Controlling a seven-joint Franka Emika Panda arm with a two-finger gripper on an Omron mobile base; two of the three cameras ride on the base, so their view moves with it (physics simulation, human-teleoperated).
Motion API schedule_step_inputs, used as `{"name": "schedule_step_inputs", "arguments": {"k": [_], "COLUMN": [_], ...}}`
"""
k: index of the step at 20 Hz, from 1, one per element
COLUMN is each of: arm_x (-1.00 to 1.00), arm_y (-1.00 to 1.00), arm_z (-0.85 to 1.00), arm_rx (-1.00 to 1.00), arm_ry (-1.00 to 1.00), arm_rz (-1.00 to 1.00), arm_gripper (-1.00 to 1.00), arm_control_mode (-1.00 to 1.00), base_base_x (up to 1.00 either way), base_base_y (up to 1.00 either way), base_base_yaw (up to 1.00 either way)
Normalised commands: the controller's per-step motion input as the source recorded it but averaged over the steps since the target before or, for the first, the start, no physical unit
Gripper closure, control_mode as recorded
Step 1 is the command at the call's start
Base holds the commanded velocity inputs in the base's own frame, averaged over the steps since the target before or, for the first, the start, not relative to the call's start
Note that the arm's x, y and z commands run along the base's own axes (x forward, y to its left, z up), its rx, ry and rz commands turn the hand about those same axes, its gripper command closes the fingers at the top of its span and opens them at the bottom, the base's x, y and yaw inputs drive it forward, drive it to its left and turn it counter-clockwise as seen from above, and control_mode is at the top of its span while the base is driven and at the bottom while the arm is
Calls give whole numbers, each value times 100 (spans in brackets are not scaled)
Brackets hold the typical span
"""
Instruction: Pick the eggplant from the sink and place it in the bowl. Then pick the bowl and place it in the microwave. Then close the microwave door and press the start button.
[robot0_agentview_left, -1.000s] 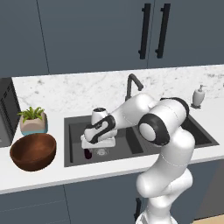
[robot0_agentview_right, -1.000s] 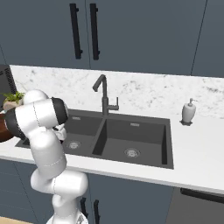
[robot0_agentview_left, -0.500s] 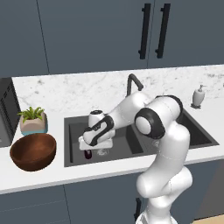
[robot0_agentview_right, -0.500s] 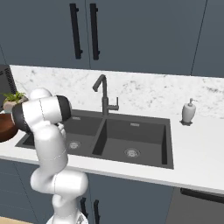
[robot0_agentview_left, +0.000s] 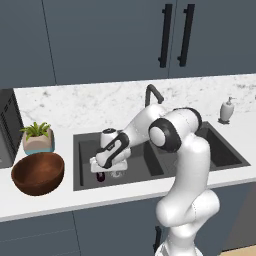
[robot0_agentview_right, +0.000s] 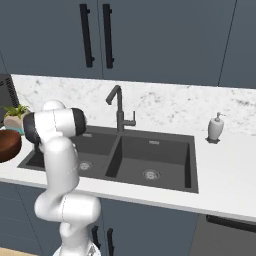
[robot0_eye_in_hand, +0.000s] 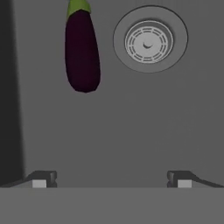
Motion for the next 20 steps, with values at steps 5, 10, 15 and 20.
{"name": "schedule_step_inputs", "arguments": {"k": [5,10,15,20], "arm_x": [53,38,15,4], "arm_y": [0,16,12,5], "arm_z": [-11,-7,-18,-32], "arm_rx": [0,0,0,0], "arm_ry": [1,1,0,0], "arm_rz": [0,0,0,0], "arm_gripper": [-100,-100,-100,-100], "arm_control_mode": [-100,-100,-100,-100], "base_base_x": [0,0,0,0], "base_base_y": [0,0,0,0], "base_base_yaw": [0,0,0,0]}}
